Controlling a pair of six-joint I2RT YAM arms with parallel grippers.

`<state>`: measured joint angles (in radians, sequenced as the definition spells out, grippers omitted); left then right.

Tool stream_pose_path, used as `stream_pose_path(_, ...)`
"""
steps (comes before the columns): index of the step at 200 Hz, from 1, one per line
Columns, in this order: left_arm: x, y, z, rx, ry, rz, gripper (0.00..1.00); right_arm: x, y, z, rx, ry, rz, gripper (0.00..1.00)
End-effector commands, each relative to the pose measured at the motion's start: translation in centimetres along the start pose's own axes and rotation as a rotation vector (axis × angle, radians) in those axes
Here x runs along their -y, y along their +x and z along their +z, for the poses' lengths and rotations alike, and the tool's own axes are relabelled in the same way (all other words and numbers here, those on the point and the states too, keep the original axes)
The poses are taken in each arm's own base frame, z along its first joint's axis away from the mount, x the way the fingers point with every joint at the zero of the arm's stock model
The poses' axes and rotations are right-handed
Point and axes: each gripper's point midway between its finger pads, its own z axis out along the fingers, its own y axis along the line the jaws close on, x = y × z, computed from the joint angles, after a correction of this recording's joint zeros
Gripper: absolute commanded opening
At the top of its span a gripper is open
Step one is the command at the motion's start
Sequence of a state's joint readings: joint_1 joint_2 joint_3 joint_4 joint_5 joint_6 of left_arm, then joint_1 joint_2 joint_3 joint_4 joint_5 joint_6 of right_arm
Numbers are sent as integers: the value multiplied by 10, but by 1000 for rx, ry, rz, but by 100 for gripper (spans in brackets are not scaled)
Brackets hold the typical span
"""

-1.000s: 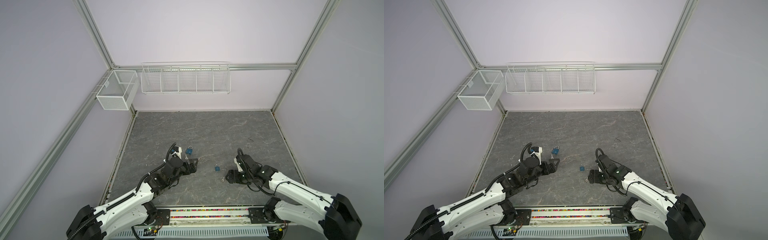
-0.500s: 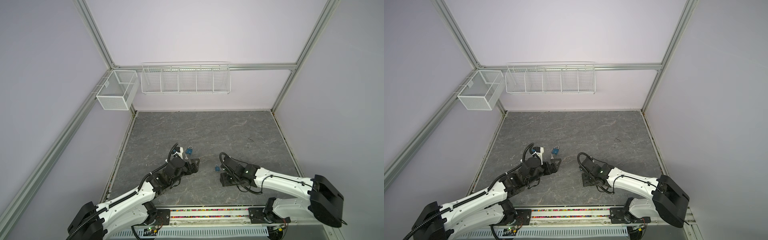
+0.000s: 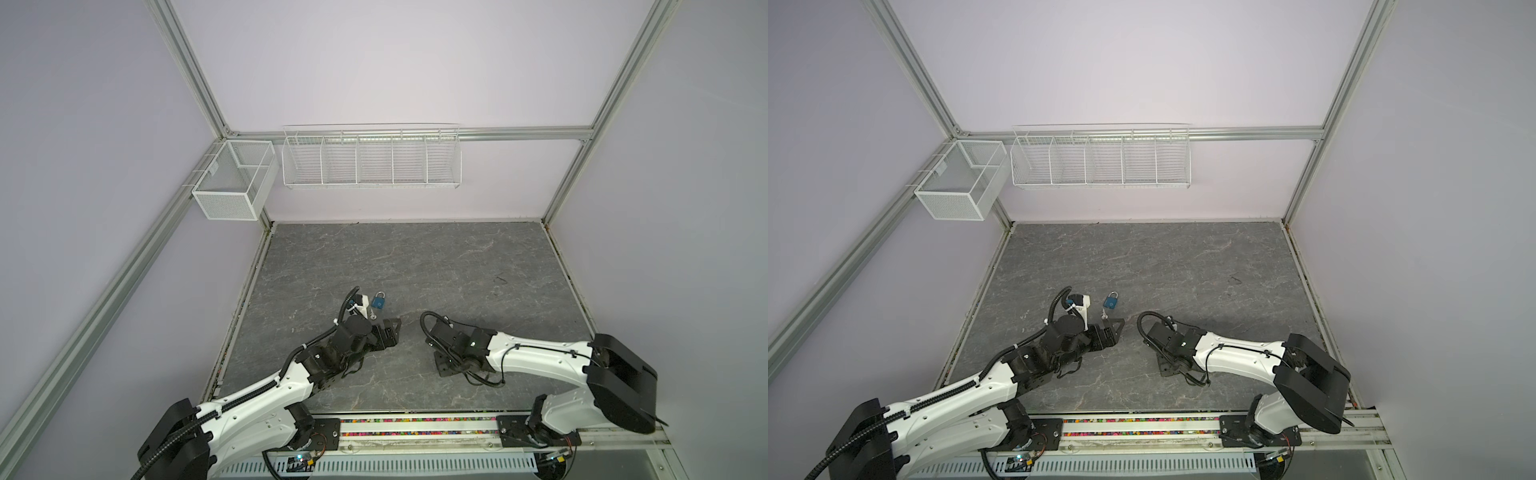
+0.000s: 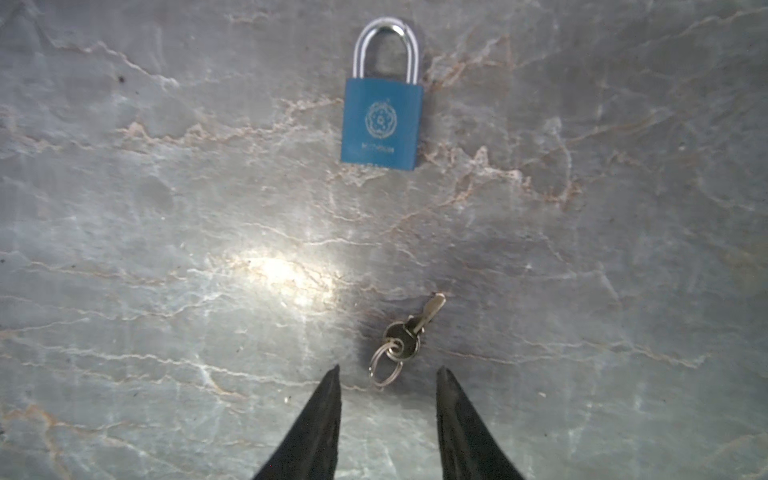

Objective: Unlock with the key
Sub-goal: 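Lower the right gripper onto the small key ring and close it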

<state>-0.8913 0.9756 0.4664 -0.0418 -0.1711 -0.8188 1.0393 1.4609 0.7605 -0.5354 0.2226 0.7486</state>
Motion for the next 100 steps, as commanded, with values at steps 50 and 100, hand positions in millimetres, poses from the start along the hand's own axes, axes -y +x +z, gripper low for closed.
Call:
stream_pose_path(50,3,-1,0,10,10,-14,99,3,4,8,-14,56,-27,35)
stream_pose_path(100,5,-2,1,9,16,-14,99,7,4,11,-14,81,-40,29)
